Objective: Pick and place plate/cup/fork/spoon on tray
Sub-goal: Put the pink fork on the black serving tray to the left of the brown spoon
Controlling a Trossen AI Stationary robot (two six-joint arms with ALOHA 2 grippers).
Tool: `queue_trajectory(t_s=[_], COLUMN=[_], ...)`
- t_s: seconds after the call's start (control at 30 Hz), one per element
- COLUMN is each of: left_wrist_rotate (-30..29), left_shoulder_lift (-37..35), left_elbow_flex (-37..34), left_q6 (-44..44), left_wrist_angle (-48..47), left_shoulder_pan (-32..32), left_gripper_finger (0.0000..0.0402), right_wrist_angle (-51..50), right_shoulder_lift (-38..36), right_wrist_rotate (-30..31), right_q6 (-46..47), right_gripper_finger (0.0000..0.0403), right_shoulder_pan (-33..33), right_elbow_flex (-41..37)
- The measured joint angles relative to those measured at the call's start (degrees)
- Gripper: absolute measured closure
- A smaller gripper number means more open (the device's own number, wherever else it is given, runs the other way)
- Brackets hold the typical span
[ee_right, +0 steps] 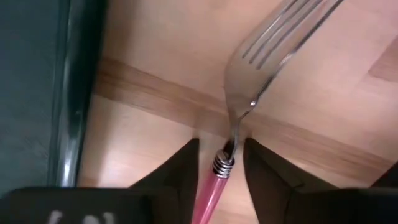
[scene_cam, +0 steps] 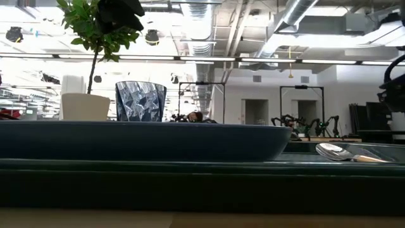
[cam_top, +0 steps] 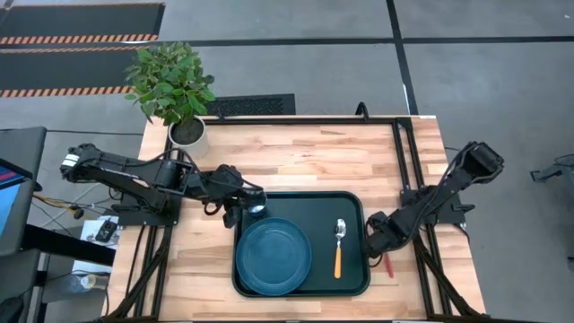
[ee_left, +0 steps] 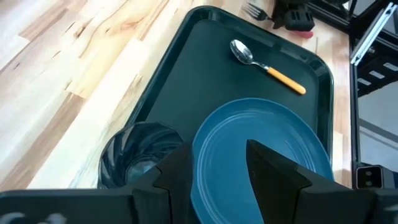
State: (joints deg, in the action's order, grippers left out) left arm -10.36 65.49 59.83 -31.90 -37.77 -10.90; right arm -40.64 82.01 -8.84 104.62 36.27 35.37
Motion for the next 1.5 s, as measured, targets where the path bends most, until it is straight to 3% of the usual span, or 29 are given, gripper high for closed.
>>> queue_trajectory(t_s=[0.2,0.43,0.57,0.77,1.0,1.17,1.33,1.5], left_wrist_rotate=[-0.2,-0.8,1.9,11.9,20.4,25.5,24.0,21.6], left_shoulder_lift=[0.0,0.1,0.3,1.2,2.3,3.2,3.1,3.1], left_elbow_flex=[0.0,0.0,0.0,0.0,-0.1,-0.1,0.0,0.0], left_q6=[0.2,0.2,0.2,-0.2,-13.5,-23.3,-26.6,-29.1], left_wrist_angle=[1.0,5.4,10.7,16.6,21.0,26.5,28.4,28.5], left_shoulder_pan=[0.0,0.3,2.5,8.4,14.5,16.5,16.6,16.6], left_gripper_finger=[0.0267,0.0267,0.0267,0.0267,0.0267,0.0267,0.0267,0.0267], right_wrist_angle=[-4.7,-24.2,-36.7,-48.6,-49.3,-49.3,-49.4,-49.4], right_shoulder_lift=[1.5,1.7,1.7,5.5,17.6,26.6,32.4,33.7], right_wrist_rotate=[2.3,6.2,16.1,35.7,58.1,69.9,78.0,89.1], right_q6=[-0.1,-1.9,-5.8,-22.8,-56.0,-70.8,-79.7,-84.0], right_gripper_finger=[0.0379,0.0389,0.039,0.039,0.039,0.039,0.039,0.039], right_shoulder_pan=[0.0,0.0,-0.7,-4.1,-9.8,-14.2,-16.2,-15.6], right_elbow_flex=[2.4,10.3,19.0,34.7,50.7,58.4,62.7,63.5])
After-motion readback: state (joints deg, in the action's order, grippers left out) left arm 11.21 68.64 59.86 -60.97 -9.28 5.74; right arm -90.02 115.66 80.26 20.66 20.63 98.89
